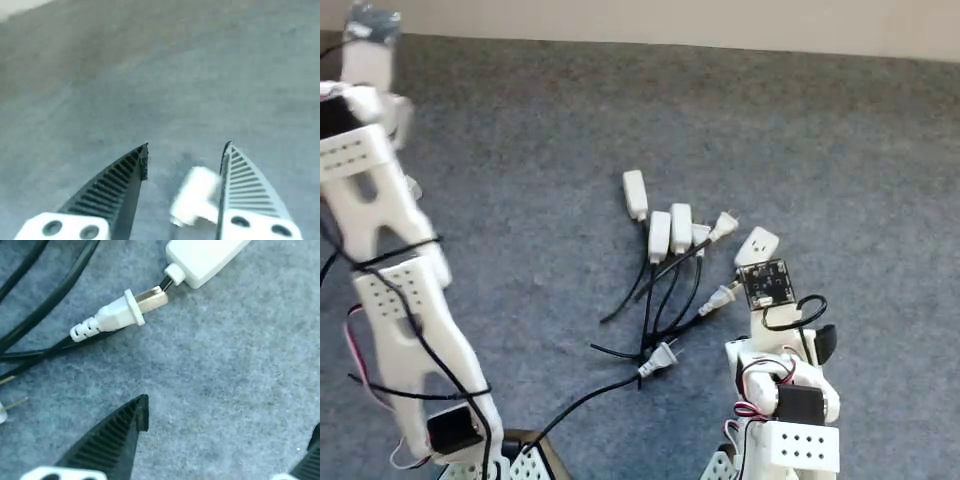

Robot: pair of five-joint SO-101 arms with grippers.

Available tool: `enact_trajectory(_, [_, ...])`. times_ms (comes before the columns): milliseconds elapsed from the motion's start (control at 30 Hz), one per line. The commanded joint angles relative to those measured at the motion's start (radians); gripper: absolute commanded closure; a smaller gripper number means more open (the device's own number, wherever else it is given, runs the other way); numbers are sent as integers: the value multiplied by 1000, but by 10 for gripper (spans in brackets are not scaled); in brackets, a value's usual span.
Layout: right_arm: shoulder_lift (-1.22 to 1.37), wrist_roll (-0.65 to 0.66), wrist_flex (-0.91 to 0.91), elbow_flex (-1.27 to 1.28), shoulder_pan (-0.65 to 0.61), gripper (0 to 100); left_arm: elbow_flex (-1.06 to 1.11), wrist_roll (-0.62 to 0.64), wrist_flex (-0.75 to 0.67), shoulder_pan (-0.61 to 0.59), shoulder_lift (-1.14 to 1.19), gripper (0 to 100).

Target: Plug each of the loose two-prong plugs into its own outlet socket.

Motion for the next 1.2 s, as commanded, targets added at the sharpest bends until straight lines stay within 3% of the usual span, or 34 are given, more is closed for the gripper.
enact_trajectory(0, [-4, -55, -30, -5, -5, 538, -22, 75, 187, 234, -145, 761])
enact_trajectory(67, [-4, -57, -30, -5, -4, 538, 28, 155, 183, 314, -168, 761])
enact_trajectory(300, [-4, -58, -30, -5, -4, 538, 225, 236, 175, 621, -182, 761])
enact_trajectory(467, [-4, -57, -30, -5, -4, 538, 277, 296, 147, 742, -134, 761])
enact_trajectory(633, [-4, -54, -30, -5, -5, 538, 277, 361, 40, 759, -4, 761])
enact_trajectory(833, [-4, -54, -28, -5, -8, 538, 274, 362, 35, 723, 137, 761])
enact_trajectory(1167, [-4, -54, -27, -5, -8, 538, 275, 356, 61, 515, 113, 761])
